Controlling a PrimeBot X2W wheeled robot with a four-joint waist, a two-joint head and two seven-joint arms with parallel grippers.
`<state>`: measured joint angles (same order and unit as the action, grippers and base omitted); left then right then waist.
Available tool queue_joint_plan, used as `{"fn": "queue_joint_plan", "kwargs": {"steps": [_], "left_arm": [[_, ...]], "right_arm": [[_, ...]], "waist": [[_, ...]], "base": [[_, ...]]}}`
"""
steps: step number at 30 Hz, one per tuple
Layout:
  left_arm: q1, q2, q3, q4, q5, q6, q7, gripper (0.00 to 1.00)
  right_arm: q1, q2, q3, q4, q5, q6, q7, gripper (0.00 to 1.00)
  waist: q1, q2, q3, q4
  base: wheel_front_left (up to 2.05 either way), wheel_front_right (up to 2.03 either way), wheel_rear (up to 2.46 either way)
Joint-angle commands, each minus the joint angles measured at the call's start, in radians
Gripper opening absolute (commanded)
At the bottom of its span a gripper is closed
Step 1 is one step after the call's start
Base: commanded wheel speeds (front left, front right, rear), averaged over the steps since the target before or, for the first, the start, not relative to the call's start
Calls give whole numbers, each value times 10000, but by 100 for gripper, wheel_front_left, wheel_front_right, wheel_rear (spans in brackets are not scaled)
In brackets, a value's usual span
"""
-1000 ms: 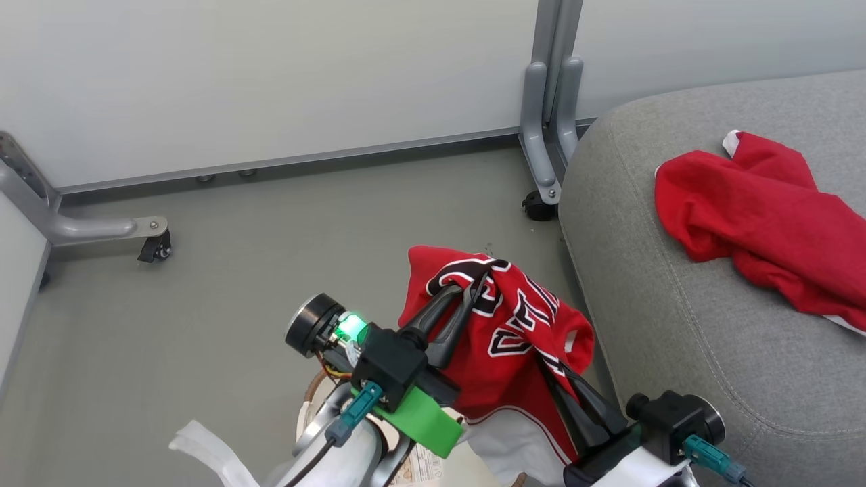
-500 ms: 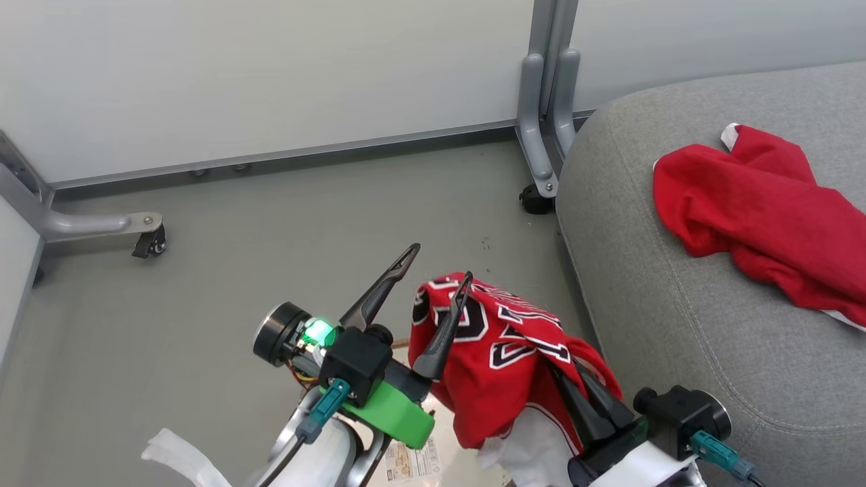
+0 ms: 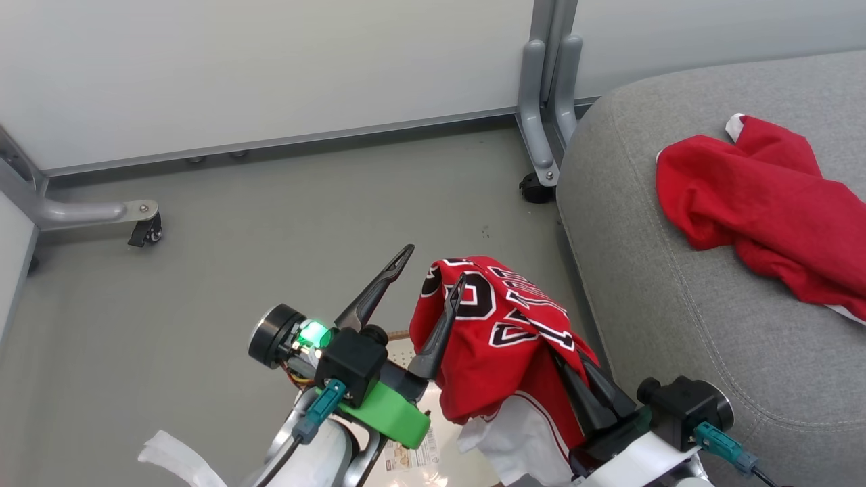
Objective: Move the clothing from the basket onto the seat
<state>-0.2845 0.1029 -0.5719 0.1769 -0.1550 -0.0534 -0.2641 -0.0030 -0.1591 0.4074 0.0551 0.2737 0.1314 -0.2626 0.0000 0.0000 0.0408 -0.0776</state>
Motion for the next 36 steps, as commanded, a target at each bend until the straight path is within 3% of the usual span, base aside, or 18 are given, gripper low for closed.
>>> {"fn": "queue_joint_plan", "kwargs": {"steps": [1,19,36], "left_arm": [[60,30,53,41,101,-58,-2,100],[627,267,41,80,-359,-383,0,100],[2434,1333,721,-2045,159,-460,3,100]], "right_arm": [[-88,36,-35,-58,-32,-14,-32,0],[-298,132,-715,-473,-203,-14,-32,0],[-278,489,-1291,-1396,-402,-12,-34,0]], "waist": [[0,0,27,5],[0,0,435,-309],[0,0,1326,-2849]], "base": [[0,0,0],[0,0,0],[0,0,0]]}}
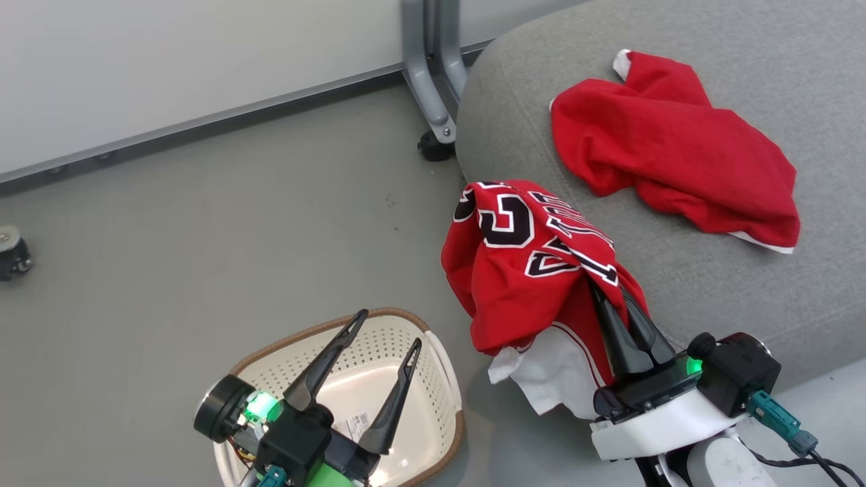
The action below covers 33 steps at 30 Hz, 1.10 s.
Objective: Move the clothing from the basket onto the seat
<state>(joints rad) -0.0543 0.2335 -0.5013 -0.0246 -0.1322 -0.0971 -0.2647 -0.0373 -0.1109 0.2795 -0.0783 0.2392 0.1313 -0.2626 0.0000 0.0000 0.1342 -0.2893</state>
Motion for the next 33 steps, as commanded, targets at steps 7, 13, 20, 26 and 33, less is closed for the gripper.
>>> {"fn": "queue_joint_plan", "kwargs": {"steps": [7,13,20,26,33], "left_arm": [[771,253,87,-267,-102,-188,9,100],[1227,208,246,-356,-245,-256,9,100],[1466,375,269,-397,-38,-288,9,100],[1218,555,261,-507,269,-312,9,100],[206,1052,33,-573,491,-328,9,100]], "right_arm": [[384,152,-178,-469,103,-11,-34,0],[698,113,-231,-737,160,-11,-32,0],[884,145,-446,-814,-34,-11,-32,0],[325,232,-620,-889,-396,-6,-32,0],[-1843,309,-1711,-1439,-108,-6,-32,0]], "waist": [[0,0,667,-1779],[0,0,759,-2445],[0,0,972,-2765],[0,0,1364,-2685],[0,0,2556,-1941]], "base": [[0,0,0],[0,0,0],[0,0,0],[0,0,0],[0,0,0]]}}
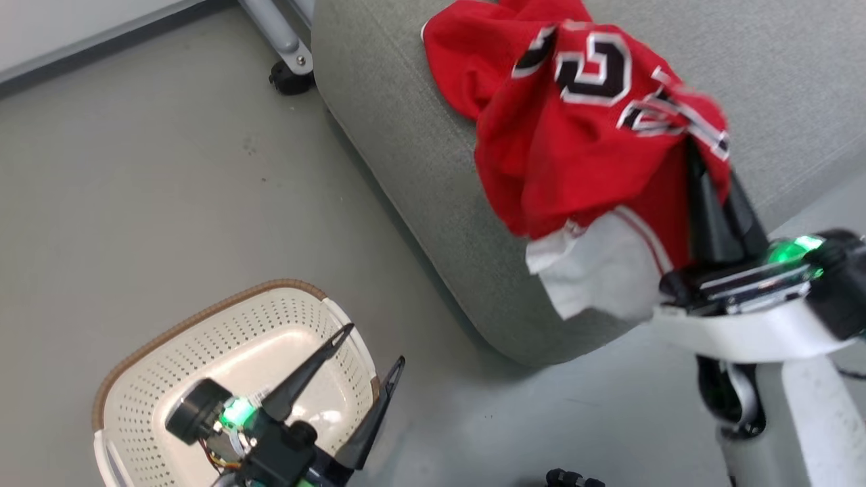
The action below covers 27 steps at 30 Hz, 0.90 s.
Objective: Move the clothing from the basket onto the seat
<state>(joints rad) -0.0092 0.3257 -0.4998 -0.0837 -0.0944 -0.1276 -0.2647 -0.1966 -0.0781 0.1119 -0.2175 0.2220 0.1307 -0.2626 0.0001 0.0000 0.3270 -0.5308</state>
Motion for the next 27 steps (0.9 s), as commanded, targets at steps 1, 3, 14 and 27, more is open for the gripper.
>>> {"fn": "queue_joint_plan", "kwargs": {"steps": [1,3,14,27], "left_arm": [[-435,200,-53,36,102,-28,9,100],[-930,458,-278,55,20,-33,9,100],[-4140,1802,-1349,88,-416,-32,261,100],[-4771,2306,-1457,182,-510,173,573,100]], "right_arm": [[-585,-115,-158,-30,120,0,-32,0],[-1428,-373,-519,161,229,-3,-32,0],[-5637,-1181,-2831,2323,679,-2,-32,0],[-7008,-1005,-3674,6839,332,-2,-32,0]], "waist": [[-1,0,804,568],[-1,0,1207,739],[-1,0,3512,1115],[-1,0,4531,1198]], "base": [[0,0,0],[0,0,0],[0,0,0],[0,0,0]]}}
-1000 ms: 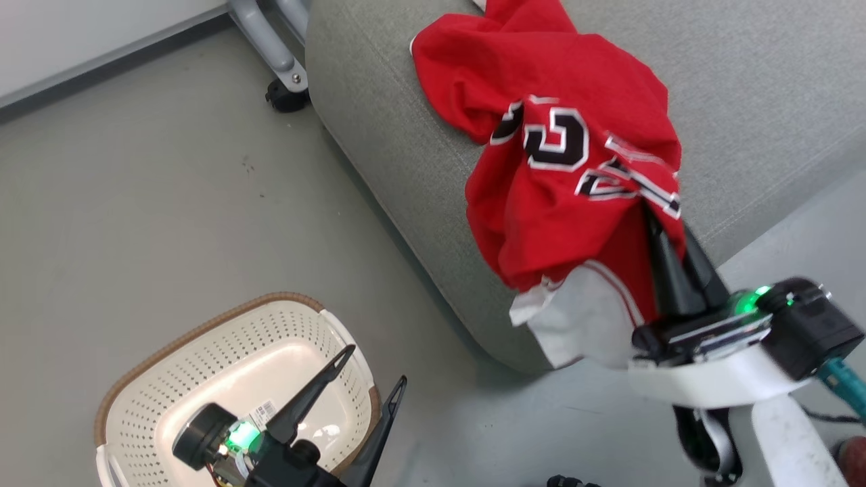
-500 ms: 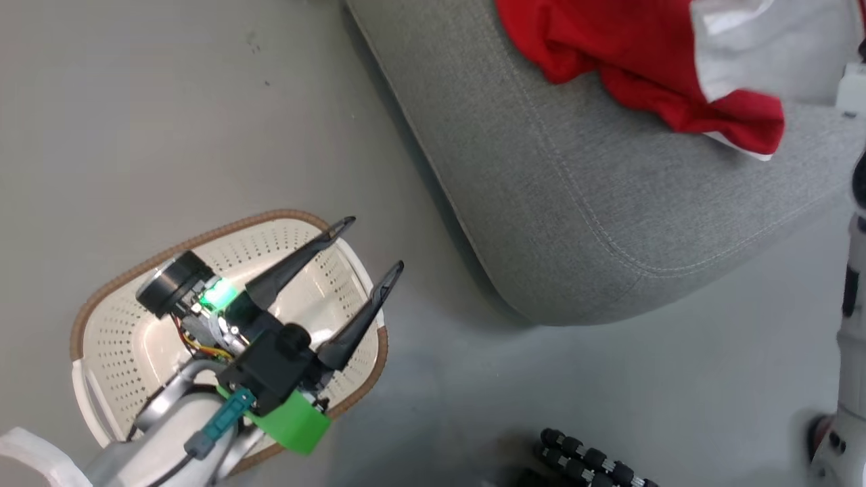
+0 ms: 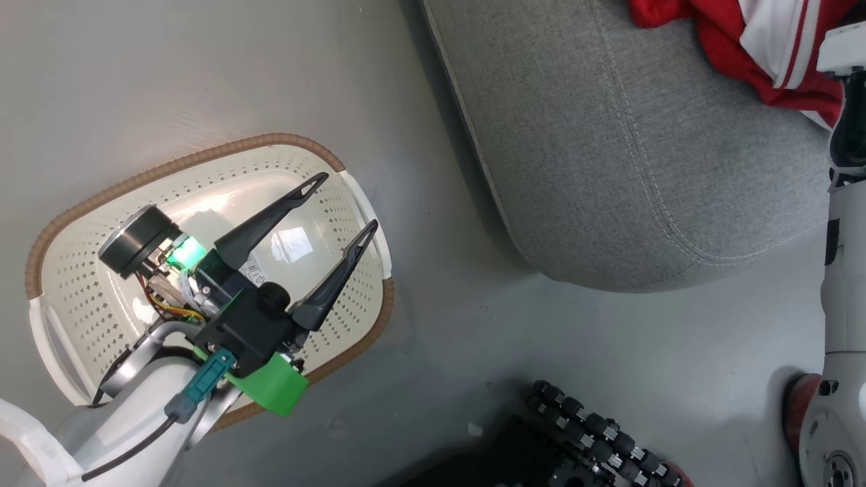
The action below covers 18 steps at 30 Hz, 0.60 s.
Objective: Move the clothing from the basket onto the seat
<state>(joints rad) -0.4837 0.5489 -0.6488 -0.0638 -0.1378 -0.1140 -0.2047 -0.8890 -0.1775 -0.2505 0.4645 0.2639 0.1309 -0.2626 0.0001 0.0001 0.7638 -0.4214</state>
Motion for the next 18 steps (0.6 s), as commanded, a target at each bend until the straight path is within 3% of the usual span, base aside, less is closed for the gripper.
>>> {"fn": "queue_joint_plan", "kwargs": {"steps": [1,2,3,4,5,12,17,18], "left_arm": [[45,62,41,28,-100,103,-26,100],[93,21,41,71,-116,139,-32,100],[144,-47,32,142,-151,202,-47,100],[188,-113,6,231,-168,254,-64,100],[215,-184,-21,295,-162,295,-86,100],[530,-874,-152,1055,-387,616,-414,100],[923,-1698,-4,1752,-889,866,-590,100],[1089,-2102,110,1964,-1009,953,-604,100]], "right_arm": [[-145,39,-209,221,-244,-4,-34,0],[-143,120,-295,361,-383,-4,-32,0],[-109,280,-446,529,-536,-4,-32,29],[-67,410,-651,605,-696,-4,-32,90],[-17,507,-829,562,-856,-4,-32,100],[1566,1187,-1744,-1054,-1768,-7,-32,100],[3260,1264,-913,-1361,-1304,-7,-32,100],[3878,1239,-564,-1372,-1100,-7,-32,100]], "waist": [[-1,-1,116,100],[-1,-1,65,112],[-1,-1,-13,112],[-1,-1,-120,92],[-1,-1,-211,84],[-1,-1,-1473,154],[-1,-1,-2637,399],[-1,-1,-3100,563]], "base": [[0,0,0],[0,0,0],[0,0,0],[0,0,0],[0,0,0],[0,0,0],[0,0,0],[0,0,0]]}}
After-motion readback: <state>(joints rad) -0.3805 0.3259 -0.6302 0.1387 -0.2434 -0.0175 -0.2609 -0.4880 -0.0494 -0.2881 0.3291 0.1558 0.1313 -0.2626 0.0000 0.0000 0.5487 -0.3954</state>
